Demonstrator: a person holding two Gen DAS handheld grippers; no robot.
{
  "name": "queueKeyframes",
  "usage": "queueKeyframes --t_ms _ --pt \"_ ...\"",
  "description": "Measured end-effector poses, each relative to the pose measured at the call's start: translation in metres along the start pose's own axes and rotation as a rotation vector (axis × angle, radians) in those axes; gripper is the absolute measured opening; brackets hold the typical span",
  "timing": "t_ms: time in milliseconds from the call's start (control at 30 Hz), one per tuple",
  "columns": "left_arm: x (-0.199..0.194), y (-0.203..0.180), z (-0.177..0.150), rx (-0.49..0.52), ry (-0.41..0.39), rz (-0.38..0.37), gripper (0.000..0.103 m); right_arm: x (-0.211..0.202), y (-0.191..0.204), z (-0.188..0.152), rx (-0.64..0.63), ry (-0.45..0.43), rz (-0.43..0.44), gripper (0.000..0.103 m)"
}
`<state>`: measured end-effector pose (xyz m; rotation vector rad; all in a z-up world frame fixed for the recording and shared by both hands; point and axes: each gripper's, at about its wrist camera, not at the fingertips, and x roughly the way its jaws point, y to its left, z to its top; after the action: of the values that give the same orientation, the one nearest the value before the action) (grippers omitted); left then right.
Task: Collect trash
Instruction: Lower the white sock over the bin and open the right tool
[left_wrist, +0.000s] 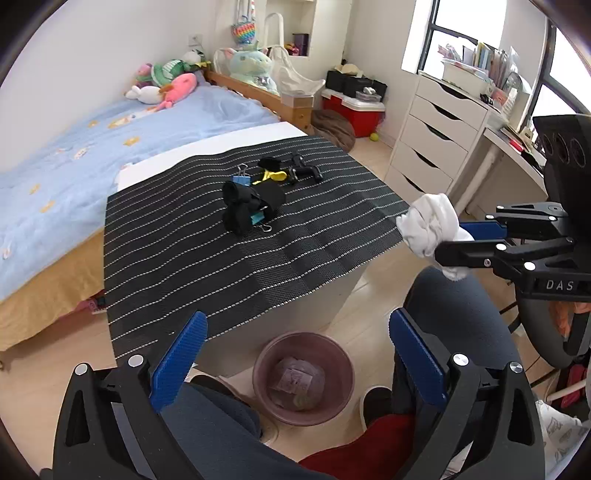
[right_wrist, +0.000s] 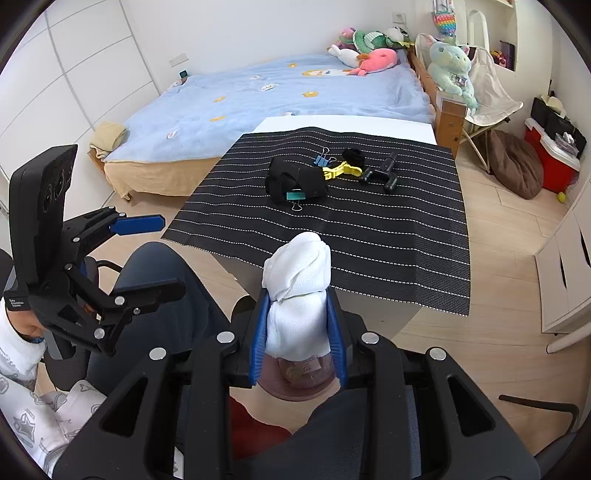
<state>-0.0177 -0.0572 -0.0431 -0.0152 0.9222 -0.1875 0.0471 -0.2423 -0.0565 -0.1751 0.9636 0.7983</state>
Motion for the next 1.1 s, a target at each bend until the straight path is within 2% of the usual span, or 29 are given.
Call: queueKeyframes --t_ms 967,1067,1100 --pt "-0.024 0.044 -0.015 -0.111 -0.035 0.073 0.095 0.017 0.051 0.005 -0.116 0.054 0.106 0.03" --pt "-0.025 0.045 -0.015 -0.114 -0.037 0.074 0.095 0.019 0.053 0.004 -0.124 0.063 0.12 0.038" --pt "-0.025 0.045 -0.015 -0.114 -0.037 0.074 0.095 0.02 0.054 0.004 -0.127 0.067 0.12 0.053"
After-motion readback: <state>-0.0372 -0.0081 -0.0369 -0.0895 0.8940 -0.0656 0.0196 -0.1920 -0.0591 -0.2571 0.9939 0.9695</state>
